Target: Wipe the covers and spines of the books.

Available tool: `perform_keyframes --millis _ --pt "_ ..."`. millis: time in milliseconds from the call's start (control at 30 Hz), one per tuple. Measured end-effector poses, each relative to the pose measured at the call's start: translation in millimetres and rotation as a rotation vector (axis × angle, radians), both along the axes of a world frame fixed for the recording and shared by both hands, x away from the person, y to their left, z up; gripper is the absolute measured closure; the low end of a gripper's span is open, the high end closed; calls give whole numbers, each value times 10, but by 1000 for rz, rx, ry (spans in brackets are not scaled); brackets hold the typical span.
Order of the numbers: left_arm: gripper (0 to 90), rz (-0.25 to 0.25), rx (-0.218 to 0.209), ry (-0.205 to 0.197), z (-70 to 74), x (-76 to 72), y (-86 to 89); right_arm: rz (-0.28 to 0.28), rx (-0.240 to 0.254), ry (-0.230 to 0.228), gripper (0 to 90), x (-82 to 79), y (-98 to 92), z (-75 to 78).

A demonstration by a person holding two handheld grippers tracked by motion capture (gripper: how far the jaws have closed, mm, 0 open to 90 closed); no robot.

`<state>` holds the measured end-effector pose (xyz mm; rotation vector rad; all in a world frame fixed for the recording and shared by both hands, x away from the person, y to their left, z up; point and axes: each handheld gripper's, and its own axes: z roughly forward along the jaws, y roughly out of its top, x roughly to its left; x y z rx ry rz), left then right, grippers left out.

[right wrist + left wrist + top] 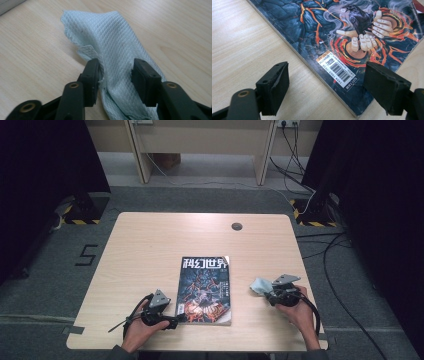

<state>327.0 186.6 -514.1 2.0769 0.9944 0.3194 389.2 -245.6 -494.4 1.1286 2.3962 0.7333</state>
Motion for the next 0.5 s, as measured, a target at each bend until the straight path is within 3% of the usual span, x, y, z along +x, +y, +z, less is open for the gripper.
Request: perform_keyframes --millis 167,233,333,400,433,500 --pt "204 6 -3 -3 0 7 -3 -7 -6 -19 676 8 -8 2" --pt "212 7 -5 -2 2 18 1 -12 13 -33 785 14 -35 26" --pt "215 17 -23 0 4 69 -13 -26 11 -45 807 8 -46 42" --pt "221 23 -37 3 -2 110 -26 -44 32 -49 816 7 -70 63" --pt "224 24 -52 6 -2 118 -28 -55 71 -67 823 0 -100 102" --pt "225 23 -59 7 -2 114 -27 -60 83 -75 825 -4 -111 119"
